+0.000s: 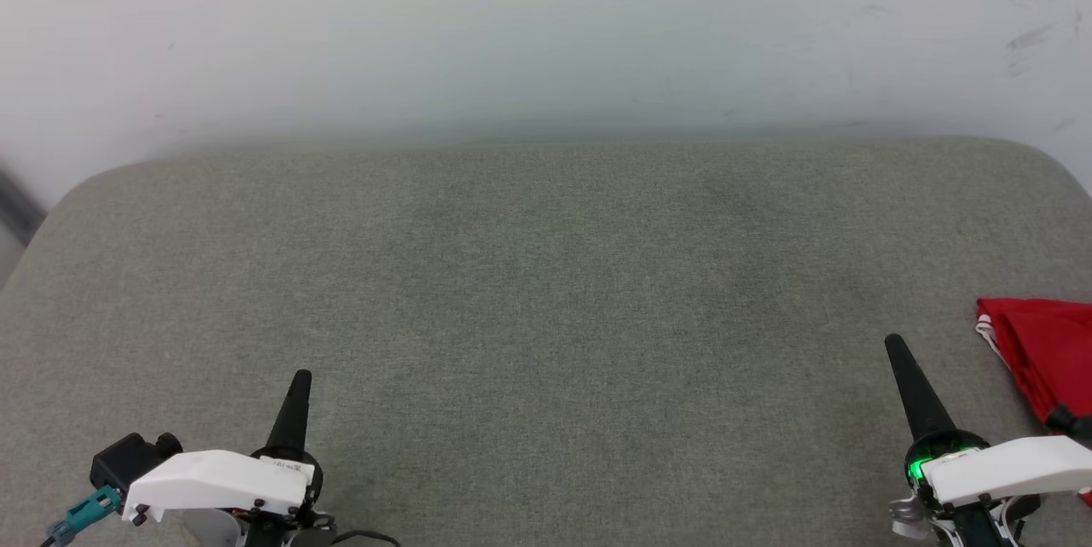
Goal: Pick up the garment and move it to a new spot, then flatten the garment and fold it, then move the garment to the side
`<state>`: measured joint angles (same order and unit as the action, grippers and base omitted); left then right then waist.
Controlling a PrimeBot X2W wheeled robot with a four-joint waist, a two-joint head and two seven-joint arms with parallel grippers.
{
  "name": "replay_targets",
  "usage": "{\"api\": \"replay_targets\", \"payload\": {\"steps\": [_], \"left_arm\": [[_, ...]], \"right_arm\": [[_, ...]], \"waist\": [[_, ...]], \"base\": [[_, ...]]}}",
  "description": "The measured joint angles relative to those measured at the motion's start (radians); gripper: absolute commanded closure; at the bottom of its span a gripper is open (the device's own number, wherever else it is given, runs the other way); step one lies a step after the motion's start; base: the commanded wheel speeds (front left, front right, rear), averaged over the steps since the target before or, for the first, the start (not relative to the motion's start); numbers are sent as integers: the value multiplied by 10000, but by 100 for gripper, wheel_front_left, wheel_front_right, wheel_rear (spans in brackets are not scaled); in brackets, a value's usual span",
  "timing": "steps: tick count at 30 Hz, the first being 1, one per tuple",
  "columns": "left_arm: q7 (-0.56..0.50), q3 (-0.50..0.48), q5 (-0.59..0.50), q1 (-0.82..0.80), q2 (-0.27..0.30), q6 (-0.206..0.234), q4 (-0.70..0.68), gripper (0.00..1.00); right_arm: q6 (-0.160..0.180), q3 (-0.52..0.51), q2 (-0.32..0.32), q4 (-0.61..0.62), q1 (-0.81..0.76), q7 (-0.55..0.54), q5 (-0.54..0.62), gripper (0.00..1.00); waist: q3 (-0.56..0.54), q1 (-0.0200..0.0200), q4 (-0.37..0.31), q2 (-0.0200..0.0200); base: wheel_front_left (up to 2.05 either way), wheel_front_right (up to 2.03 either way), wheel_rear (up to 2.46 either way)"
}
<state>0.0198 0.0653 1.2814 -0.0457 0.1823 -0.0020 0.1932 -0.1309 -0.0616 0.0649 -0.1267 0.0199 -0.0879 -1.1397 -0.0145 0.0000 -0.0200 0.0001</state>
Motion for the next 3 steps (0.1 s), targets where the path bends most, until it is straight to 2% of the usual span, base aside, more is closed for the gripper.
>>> {"api": "replay_targets", "payload": {"steps": [3], "left_arm": [[-82, -104, 215, -10, -59, -71, 36, 100]], "right_arm": [[0, -19, 0, -63, 35, -2, -295, 100]], "waist": [[9, 0, 10, 0]], "base": [[0, 0, 0]]}}
